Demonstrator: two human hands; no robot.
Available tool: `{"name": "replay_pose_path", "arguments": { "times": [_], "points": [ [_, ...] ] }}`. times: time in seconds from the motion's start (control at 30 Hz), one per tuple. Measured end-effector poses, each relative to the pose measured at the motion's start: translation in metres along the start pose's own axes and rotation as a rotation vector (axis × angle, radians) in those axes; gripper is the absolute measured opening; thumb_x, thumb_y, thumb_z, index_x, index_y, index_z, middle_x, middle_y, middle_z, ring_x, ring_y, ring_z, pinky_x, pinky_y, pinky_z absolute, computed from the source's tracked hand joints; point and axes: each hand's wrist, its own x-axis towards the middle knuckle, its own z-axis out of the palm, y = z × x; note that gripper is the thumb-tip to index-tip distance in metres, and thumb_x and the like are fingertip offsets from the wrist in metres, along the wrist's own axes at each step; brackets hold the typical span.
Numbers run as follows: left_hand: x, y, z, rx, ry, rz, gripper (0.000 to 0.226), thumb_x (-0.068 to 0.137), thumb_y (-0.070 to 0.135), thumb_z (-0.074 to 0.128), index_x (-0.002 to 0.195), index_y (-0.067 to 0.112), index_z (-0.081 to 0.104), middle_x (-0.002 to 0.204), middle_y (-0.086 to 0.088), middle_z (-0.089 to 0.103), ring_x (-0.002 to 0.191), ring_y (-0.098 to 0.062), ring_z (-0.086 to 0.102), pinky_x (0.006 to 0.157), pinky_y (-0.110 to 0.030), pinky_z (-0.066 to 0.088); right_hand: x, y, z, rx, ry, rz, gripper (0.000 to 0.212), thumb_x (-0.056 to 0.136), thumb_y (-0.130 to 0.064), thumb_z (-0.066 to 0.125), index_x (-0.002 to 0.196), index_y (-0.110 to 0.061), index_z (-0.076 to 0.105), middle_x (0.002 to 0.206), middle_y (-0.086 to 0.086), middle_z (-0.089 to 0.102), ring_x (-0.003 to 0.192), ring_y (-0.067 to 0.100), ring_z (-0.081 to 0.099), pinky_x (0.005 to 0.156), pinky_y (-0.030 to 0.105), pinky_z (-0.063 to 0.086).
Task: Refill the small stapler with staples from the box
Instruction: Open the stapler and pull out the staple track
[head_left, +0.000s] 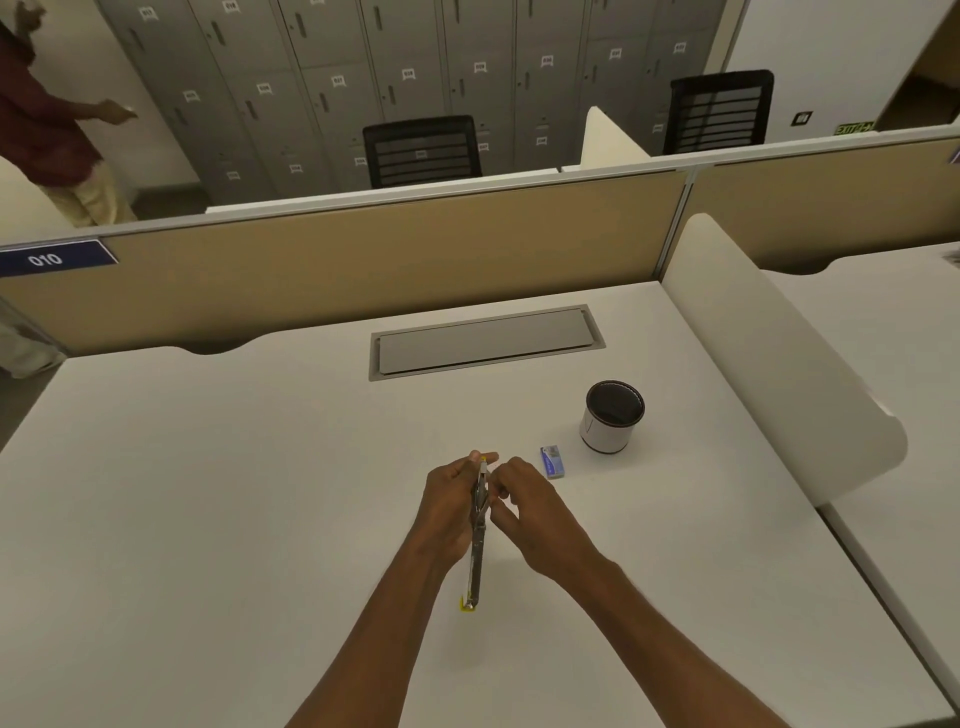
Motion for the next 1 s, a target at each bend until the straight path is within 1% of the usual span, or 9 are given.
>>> {"name": "replay_pose_path", "arguments": {
  "times": [0.1, 0.4, 0.5, 0.57, 0.6, 0.67, 0.73, 0.9, 1.0],
  "points": [
    [0.001, 0.001, 0.000, -0.058, -0.010, -0.038, 0.035, 0.107, 0.029, 0.052, 0.113, 0.004, 0.075, 0.081, -0.008, 0.079, 0.072, -0.019, 0.073, 0.066, -0.028, 0.057, 0.001, -0.003, 0.001, 0.071, 0.072, -0.008, 0.009, 0.100, -0.019, 0.054, 0.108, -0.017, 0.058, 0.099, -0.016, 0.050, 0.088, -0.009, 0.050, 0.080, 0.003, 0.038],
    [0.002, 0.009, -0.006, -0.084, -0.015, -0.085, 0.040, 0.108, 0.030, 0.048, 0.121, -0.001, 0.071, 0.086, -0.016, 0.077, 0.070, -0.022, 0.077, 0.059, -0.030, 0.060, -0.001, -0.010, 0.000, 0.173, 0.150, -0.056, 0.004, 0.090, -0.015, 0.069, 0.092, -0.016, 0.065, 0.084, -0.009, 0.066, 0.081, 0.003, 0.058, 0.076, 0.010, 0.047],
    [0.007, 0.010, -0.008, -0.080, 0.027, -0.073, 0.044, 0.106, 0.037, 0.050, 0.122, 0.003, 0.073, 0.126, -0.041, 0.060, 0.119, -0.048, 0.065, 0.079, -0.043, 0.063, -0.007, -0.009, 0.004, 0.173, 0.161, -0.090, 0.006, 0.090, -0.017, 0.071, 0.092, -0.017, 0.066, 0.086, -0.009, 0.068, 0.081, 0.001, 0.058, 0.076, 0.011, 0.048],
    [0.004, 0.019, -0.007, -0.064, 0.046, -0.084, 0.046, 0.106, 0.040, 0.051, 0.125, 0.005, 0.073, 0.143, -0.039, 0.049, 0.136, -0.055, 0.047, 0.098, -0.056, 0.054, -0.013, -0.009, 0.008, 0.145, 0.180, -0.124, 0.008, 0.090, -0.021, 0.071, 0.095, -0.017, 0.066, 0.092, -0.005, 0.070, 0.084, 0.003, 0.058, 0.079, 0.009, 0.047],
    [0.006, 0.019, -0.008, -0.077, 0.045, -0.089, 0.047, 0.104, 0.042, 0.052, 0.126, 0.005, 0.073, 0.140, -0.038, 0.052, 0.131, -0.055, 0.053, 0.100, -0.055, 0.053, -0.016, -0.009, 0.010, 0.125, 0.189, -0.144, 0.011, 0.090, -0.024, 0.070, 0.098, -0.018, 0.067, 0.096, -0.004, 0.071, 0.086, 0.004, 0.060, 0.081, 0.008, 0.046],
    [0.008, 0.020, -0.009, -0.138, 0.015, -0.097, 0.052, 0.095, 0.046, 0.058, 0.123, 0.004, 0.073, 0.109, -0.029, 0.064, 0.088, -0.039, 0.069, 0.078, -0.037, 0.062, -0.023, -0.011, 0.011, 0.093, 0.186, -0.177, 0.022, 0.092, -0.035, 0.064, 0.105, -0.017, 0.068, 0.101, -0.003, 0.072, 0.090, 0.006, 0.064, 0.085, 0.010, 0.048],
    [0.007, 0.020, -0.009, -0.168, -0.037, -0.094, 0.052, 0.098, 0.043, 0.057, 0.126, 0.002, 0.071, 0.087, -0.013, 0.061, 0.066, -0.018, 0.059, 0.059, -0.025, 0.055, -0.026, -0.014, 0.008, 0.107, 0.204, -0.190, 0.029, 0.092, -0.042, 0.061, 0.105, -0.017, 0.069, 0.101, -0.003, 0.073, 0.090, 0.007, 0.065, 0.085, 0.013, 0.051],
    [0.002, 0.023, -0.006, -0.177, -0.177, 0.005, 0.044, 0.105, 0.037, 0.050, 0.127, 0.006, 0.072, 0.084, -0.007, 0.058, 0.079, -0.023, 0.055, 0.088, -0.040, 0.056, -0.011, -0.023, -0.005, 0.260, 0.382, -0.065, 0.008, 0.091, -0.021, 0.068, 0.087, -0.014, 0.069, 0.083, -0.006, 0.070, 0.080, 0.011, 0.064, 0.074, 0.025, 0.054],
    [0.000, 0.026, -0.003, -0.137, -0.210, 0.044, 0.043, 0.106, 0.038, 0.047, 0.124, 0.010, 0.073, 0.099, -0.018, 0.063, 0.102, -0.031, 0.067, 0.099, -0.035, 0.053, 0.005, -0.024, -0.013, 0.301, 0.453, 0.026, 0.010, 0.091, -0.022, 0.070, 0.087, -0.016, 0.064, 0.080, -0.006, 0.067, 0.076, 0.012, 0.064, 0.069, 0.023, 0.056]
  ]
}}
